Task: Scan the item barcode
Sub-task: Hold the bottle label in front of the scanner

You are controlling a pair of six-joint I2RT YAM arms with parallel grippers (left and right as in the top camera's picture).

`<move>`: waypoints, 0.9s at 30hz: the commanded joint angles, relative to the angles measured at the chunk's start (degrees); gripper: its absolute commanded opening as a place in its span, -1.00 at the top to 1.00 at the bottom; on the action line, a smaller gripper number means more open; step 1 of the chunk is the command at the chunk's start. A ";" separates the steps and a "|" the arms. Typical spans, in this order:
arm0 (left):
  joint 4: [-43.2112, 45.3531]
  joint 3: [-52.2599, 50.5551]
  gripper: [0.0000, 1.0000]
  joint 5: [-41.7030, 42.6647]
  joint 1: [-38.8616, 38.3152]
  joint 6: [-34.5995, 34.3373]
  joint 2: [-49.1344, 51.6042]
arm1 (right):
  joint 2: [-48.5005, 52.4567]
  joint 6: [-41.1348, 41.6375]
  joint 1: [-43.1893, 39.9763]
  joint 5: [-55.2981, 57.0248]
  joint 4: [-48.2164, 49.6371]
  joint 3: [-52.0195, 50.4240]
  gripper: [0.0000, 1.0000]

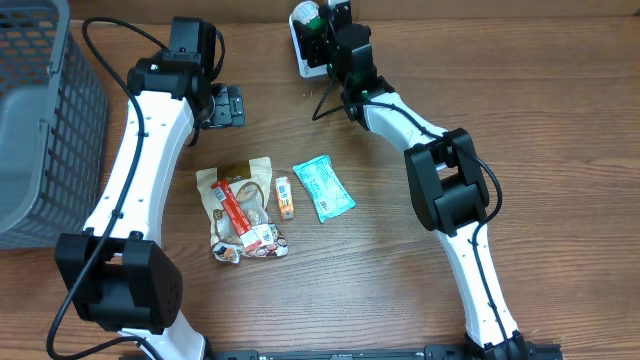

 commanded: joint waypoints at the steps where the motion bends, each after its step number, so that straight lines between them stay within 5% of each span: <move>1: 0.07 0.90 -0.99 -0.74 -0.11 -0.20 -0.87 | 0.17 1.57 -0.35 1.81 2.34 0.90 0.93; 16: 0.07 0.90 -1.00 -0.74 -0.11 -0.20 -0.87 | 0.17 4.24 -0.37 1.81 -2.91 0.90 0.93; 27: 0.04 0.90 -1.00 -0.76 -0.11 -0.20 -0.87 | -3.96 4.22 -0.79 0.94 1.92 0.96 0.93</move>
